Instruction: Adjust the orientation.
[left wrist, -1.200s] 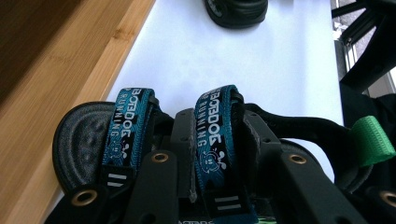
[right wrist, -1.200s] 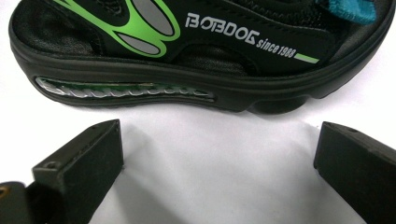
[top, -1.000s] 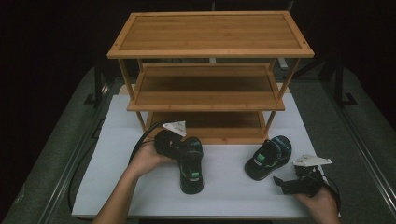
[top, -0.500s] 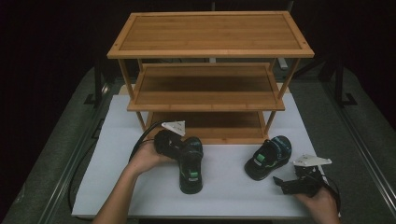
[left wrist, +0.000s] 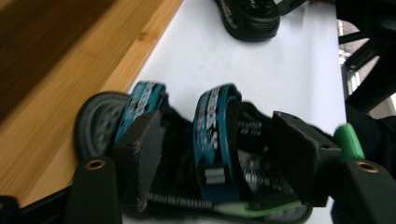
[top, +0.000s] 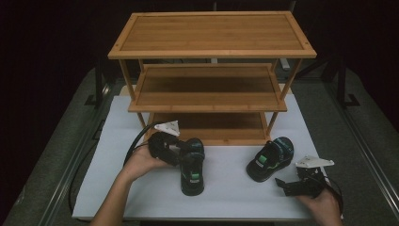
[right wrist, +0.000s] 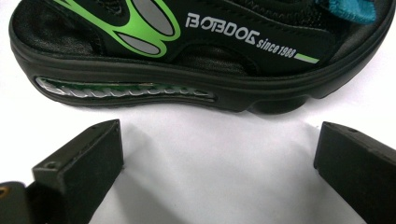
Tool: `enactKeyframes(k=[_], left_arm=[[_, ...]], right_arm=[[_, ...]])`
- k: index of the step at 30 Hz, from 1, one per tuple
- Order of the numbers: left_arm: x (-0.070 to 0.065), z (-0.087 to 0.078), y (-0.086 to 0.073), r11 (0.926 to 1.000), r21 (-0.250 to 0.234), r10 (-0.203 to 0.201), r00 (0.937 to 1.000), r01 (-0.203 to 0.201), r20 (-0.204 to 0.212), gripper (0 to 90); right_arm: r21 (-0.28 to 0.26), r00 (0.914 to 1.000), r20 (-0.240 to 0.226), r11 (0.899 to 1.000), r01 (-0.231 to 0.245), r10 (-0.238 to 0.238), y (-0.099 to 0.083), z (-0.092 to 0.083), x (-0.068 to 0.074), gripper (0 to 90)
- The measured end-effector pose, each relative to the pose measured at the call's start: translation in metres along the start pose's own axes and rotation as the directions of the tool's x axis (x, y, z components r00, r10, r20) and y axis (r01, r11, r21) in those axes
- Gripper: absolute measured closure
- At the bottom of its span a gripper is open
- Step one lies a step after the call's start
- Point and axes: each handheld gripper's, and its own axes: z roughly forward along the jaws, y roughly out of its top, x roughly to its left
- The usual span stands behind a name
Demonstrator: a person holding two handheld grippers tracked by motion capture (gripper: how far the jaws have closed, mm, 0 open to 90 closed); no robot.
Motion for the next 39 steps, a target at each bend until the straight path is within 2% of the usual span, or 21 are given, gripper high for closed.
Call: enactKeyframes(k=[6, 11, 13, 14, 18, 23, 24, 25, 26, 27, 28, 30, 33, 35, 37, 38, 39], left_arm=[[-0.006, -0.019, -0.013, 1.0, 0.006, -0.002, 0.9979, 0.002, -0.064, 25.0], [-0.01, -0.033, -0.031, 0.9997, 0.001, -0.025, 0.9919, 0.025, -0.124, 20.6], [-0.013, -0.038, -0.044, 0.9993, 0.003, -0.036, 0.9853, 0.037, -0.167, 17.7], [-0.013, -0.038, -0.044, 0.9993, 0.003, -0.036, 0.9853, 0.037, -0.167, 17.0], [-0.016, -0.043, -0.064, 0.998, -0.016, -0.064, 0.9739, 0.062, -0.218, 16.8], [-0.021, -0.046, -0.078, 0.9975, -0.014, -0.07, 0.9611, 0.069, -0.267, 15.4], [-0.022, -0.046, -0.08, 0.9974, -0.013, -0.072, 0.9567, 0.071, -0.282, 14.9], [-0.025, -0.046, -0.086, 0.9969, -0.01, -0.077, 0.9477, 0.078, -0.31, 12.3], [-0.025, -0.046, -0.086, 0.9969, -0.01, -0.077, 0.9477, 0.078, -0.31, 11.2], [-0.026, -0.046, -0.093, 0.9959, -0.007, -0.087, 0.937, 0.09, -0.338, 9.6], [-0.026, -0.046, -0.093, 0.9959, -0.007, -0.087, 0.937, 0.09, -0.338, 9.6], [-0.028, -0.046, -0.102, 0.9945, 0.002, -0.097, 0.9292, 0.104, -0.357, 9.4], [-0.029, -0.047, -0.113, 0.9919, 0.006, -0.114, 0.9116, 0.127, -0.395, 7.0], [-0.029, -0.048, -0.121, 0.9889, 0.012, -0.13, 0.9011, 0.148, -0.414, 2.0], [-0.029, -0.051, -0.132, 0.9866, 0.015, -0.139, 0.8869, 0.162, -0.44, 1.6], [-0.029, -0.051, -0.132, 0.9866, 0.015, -0.139, 0.8869, 0.162, -0.44, 1.1], [-0.03, -0.051, -0.137, 0.9852, 0.01, -0.148, 0.8795, 0.171, -0.452, 1.1]], right_arm=[[0.001, 1.0, -0.001, 1.0, -0.001, 0.001, 0.0, 0.0, 0.0, 0.8], [0.002, 1.0, 0.0, 1.0, 0.001, -0.001, 0.0, 0.0, 0.0, 0.8], [0.002, 1.0, -0.001, 1.0, 0.0, 0.0, 0.0, 0.0, 0.0, 0.8], [0.002, 1.0, -0.001, 1.0, 0.0, 0.0, 0.0, 0.0, 0.0, 0.8], [0.002, 1.0, 0.0, 1.0, -0.001, 0.001, 0.0, 0.0, 0.0, 0.8], [0.002, 1.0, 0.0, 1.0, 0.001, -0.001, 0.0, 0.0, 0.0, 0.8], [0.002, 1.0, 0.0, 1.0, 0.001, -0.001, 0.0, 0.0, 0.0, 0.8], [0.002, 1.0, 0.0, 1.0, 0.001, -0.001, 0.0, 0.0, 0.0, 0.8], [0.002, 1.0, 0.0, 1.0, 0.001, -0.001, 0.0, 0.0, 0.0, 0.8], [0.002, 1.0, 0.0, 1.0, 0.001, -0.001, 0.0, 0.0, 0.0, 0.8], [0.002, 1.0, 0.0, 1.0, 0.001, -0.001, 0.0, 0.0, 0.0, 0.8], [0.002, 1.0, -0.001, 1.0, 0.0, 0.0, 0.0, 0.0, 0.0, 0.8], [0.002, 1.0, 0.0, 1.0, 0.001, -0.001, 0.0, 0.0, 0.0, 0.8], [0.002, 1.0, 0.0, 1.0, 0.002, -0.002, 0.0, 0.0, 0.0, 0.8], [0.004, 1.0, 0.0, 1.0, 0.001, -0.001, 0.0, 0.0, 0.0, 0.8], [0.004, 1.0, 0.0, 1.0, 0.001, -0.001, 0.0, 0.0, 0.0, 0.8], [0.003, 1.0, 0.0, 1.0, 0.002, -0.002, 0.0, 0.0, 0.0, 0.8]])
